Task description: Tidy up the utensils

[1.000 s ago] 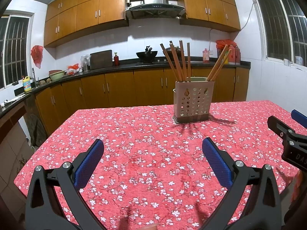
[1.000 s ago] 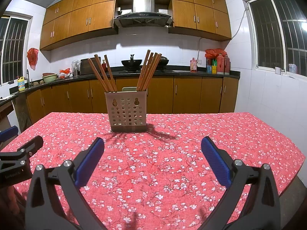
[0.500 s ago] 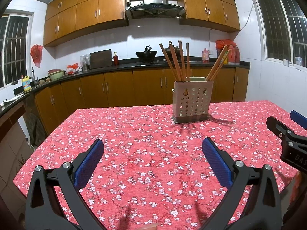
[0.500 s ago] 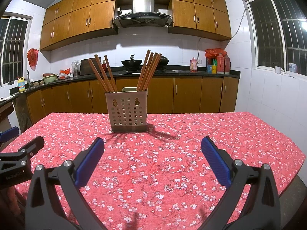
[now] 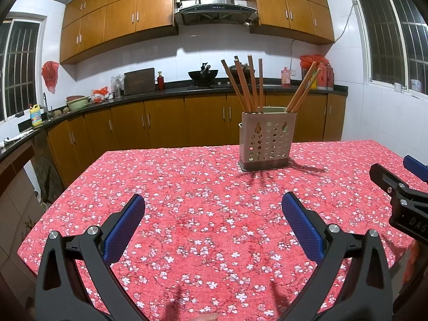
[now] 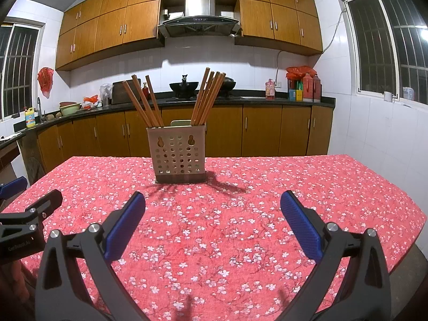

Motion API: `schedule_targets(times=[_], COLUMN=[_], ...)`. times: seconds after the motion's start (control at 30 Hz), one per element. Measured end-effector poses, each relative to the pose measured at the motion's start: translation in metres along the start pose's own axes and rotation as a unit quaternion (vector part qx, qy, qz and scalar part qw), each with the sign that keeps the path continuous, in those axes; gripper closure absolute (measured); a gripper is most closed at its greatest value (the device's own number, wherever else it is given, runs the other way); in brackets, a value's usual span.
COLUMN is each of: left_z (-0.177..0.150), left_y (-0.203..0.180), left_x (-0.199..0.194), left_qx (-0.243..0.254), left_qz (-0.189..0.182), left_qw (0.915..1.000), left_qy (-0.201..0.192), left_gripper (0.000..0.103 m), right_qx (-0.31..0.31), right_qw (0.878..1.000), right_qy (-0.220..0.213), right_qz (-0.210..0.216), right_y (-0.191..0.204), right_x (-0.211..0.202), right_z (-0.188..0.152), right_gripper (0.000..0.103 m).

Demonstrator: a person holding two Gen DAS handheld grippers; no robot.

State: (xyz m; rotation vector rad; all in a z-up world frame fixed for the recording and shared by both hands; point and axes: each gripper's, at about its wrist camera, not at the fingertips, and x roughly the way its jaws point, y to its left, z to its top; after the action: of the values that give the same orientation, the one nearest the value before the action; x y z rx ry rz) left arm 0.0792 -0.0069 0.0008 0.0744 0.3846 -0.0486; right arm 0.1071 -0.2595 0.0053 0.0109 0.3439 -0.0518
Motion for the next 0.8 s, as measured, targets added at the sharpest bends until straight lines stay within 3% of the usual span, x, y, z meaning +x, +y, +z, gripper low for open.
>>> schedule_targets(times=[0.8], left_z=[0.0009], left_y=[0.0011], left_x=[0.0000], left_qx=[0.000], left_qz=[0.000], left_qw=[1.0000], left_qy=[-0.001], left_gripper=[0.002], right_qx=[0.001], right_qw=[1.000], right_qy=[0.001], right_qz=[0.001], right_y=[0.0012], right_x=[0.0002], right_z=[-0.0011], right_gripper=[0.004])
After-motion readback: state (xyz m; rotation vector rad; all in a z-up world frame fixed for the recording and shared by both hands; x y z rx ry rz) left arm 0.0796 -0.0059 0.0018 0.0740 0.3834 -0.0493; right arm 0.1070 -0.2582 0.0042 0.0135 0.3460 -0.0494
